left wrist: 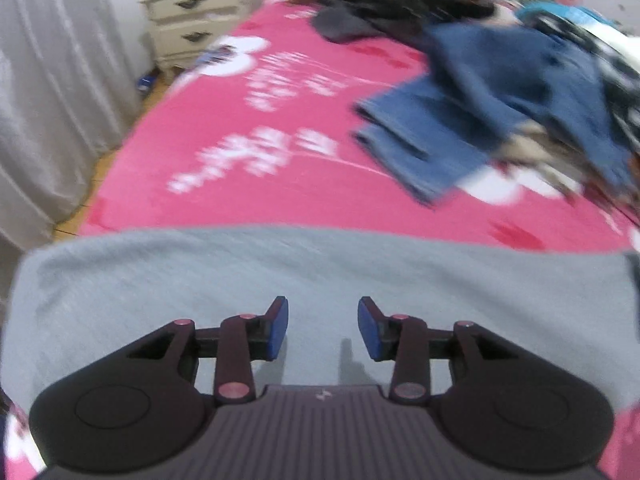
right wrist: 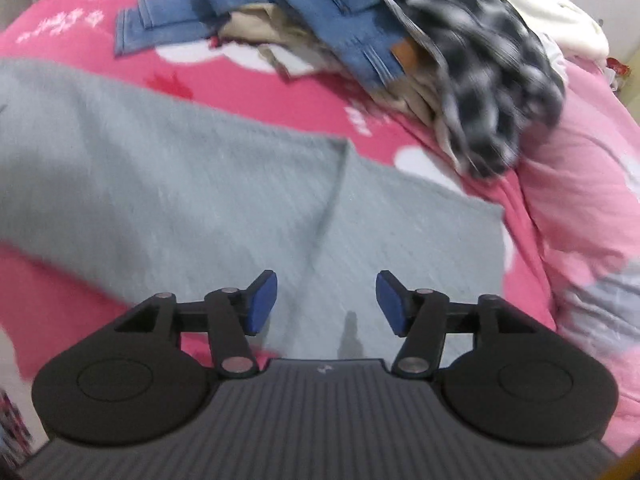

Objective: Fold clothes

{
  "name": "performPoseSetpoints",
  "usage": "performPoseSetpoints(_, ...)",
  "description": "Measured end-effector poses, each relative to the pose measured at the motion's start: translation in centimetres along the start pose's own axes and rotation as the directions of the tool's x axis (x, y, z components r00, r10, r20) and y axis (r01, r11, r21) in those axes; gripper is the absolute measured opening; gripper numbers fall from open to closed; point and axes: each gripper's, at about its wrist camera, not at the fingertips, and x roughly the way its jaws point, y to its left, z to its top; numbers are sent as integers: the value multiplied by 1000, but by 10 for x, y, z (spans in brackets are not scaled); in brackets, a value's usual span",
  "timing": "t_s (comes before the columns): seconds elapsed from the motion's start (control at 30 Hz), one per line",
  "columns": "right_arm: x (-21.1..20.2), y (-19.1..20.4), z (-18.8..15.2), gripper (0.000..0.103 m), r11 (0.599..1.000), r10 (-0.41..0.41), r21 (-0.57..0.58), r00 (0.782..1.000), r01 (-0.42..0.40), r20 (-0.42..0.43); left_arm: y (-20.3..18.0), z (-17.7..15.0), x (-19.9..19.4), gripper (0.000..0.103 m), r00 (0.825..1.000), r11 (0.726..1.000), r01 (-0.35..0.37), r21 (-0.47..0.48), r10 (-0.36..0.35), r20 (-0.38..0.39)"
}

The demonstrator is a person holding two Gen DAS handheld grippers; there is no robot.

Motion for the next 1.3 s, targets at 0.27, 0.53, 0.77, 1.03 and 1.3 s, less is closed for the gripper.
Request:
performPoseSetpoints(0.27,-19,-77,-65,63,993,106,43,994,-107,24,-172,-48,-23,51,940,941,335,54,-329,-91)
performPoseSetpoints(0.53,32,-191,-38,61,912,288,260,946,-318,148,-305,-52,35,53,835,882,471,19,-439,-332)
performPoseSetpoints(0.77,110,-241,-53,53,787,521,410,853,-462,-40,-339,-60,54,56,808,883,460,93,-373,-456)
performPoseSetpoints(1.03,57,-234,-124,46,877,395,333,914,-346,-92,-340,-53,55,13,802,894,448,22,-391,-452)
performPoseSetpoints(1.3,15,-202,-118,55,952,275,127,960,-279,48,-372,-2,23,4,816,863,504,-36,-490,-306)
